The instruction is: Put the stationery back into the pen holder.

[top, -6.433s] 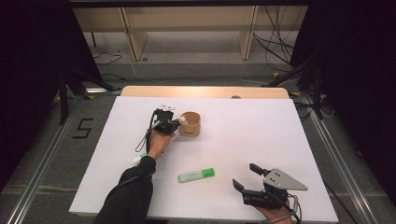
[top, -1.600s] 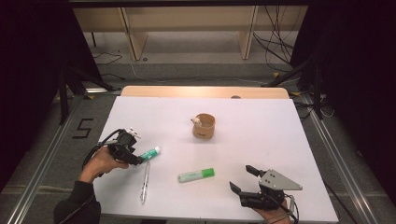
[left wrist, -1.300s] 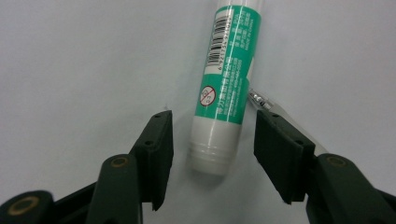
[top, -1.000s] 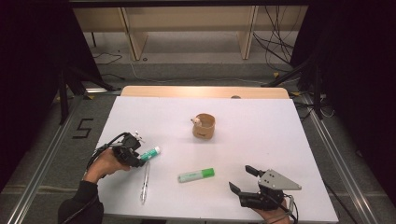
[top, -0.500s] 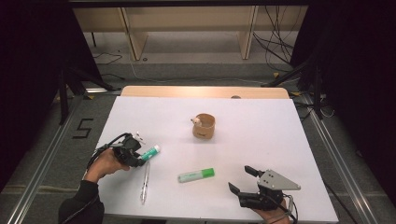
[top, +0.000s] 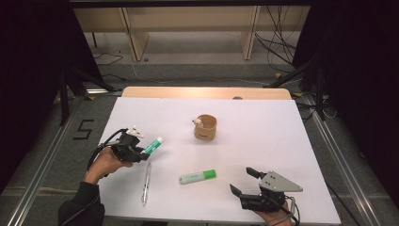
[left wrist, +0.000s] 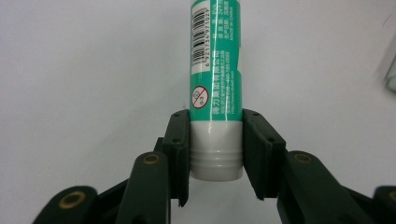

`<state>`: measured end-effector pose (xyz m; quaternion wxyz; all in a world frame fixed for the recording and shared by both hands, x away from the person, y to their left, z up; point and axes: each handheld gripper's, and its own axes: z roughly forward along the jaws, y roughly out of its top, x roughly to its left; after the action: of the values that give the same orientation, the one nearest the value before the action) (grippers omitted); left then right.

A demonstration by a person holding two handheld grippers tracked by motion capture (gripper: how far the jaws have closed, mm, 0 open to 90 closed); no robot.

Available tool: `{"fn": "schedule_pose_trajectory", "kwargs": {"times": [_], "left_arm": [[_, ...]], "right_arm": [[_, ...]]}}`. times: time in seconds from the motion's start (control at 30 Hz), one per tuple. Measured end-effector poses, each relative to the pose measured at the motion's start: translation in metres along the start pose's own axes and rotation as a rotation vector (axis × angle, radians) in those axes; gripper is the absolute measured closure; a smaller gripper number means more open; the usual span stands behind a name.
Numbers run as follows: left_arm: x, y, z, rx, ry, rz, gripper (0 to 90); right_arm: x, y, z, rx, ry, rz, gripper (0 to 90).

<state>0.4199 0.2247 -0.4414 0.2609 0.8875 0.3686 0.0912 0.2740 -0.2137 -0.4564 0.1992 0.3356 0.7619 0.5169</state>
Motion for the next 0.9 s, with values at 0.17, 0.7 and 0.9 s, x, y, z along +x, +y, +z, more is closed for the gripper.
{"fn": "schedule_pose_trajectory", "kwargs": {"times": [0.17, 0.7, 0.9], "left_arm": [[-0.006, 0.004, -0.002, -0.062, -0.008, -0.004, 64.9], [-0.03, 0.017, 0.003, -0.194, -0.052, 0.028, 64.9], [-0.043, 0.023, 0.006, -0.225, -0.059, 0.054, 64.9]], "right_arm": [[0.001, 0.0, 0.0, -0.002, 0.002, 0.001, 20.6], [0.004, 0.002, 0.006, 0.004, 0.04, 0.043, 20.6], [0.007, 0.006, 0.011, -0.004, 0.061, 0.072, 20.9]]}}
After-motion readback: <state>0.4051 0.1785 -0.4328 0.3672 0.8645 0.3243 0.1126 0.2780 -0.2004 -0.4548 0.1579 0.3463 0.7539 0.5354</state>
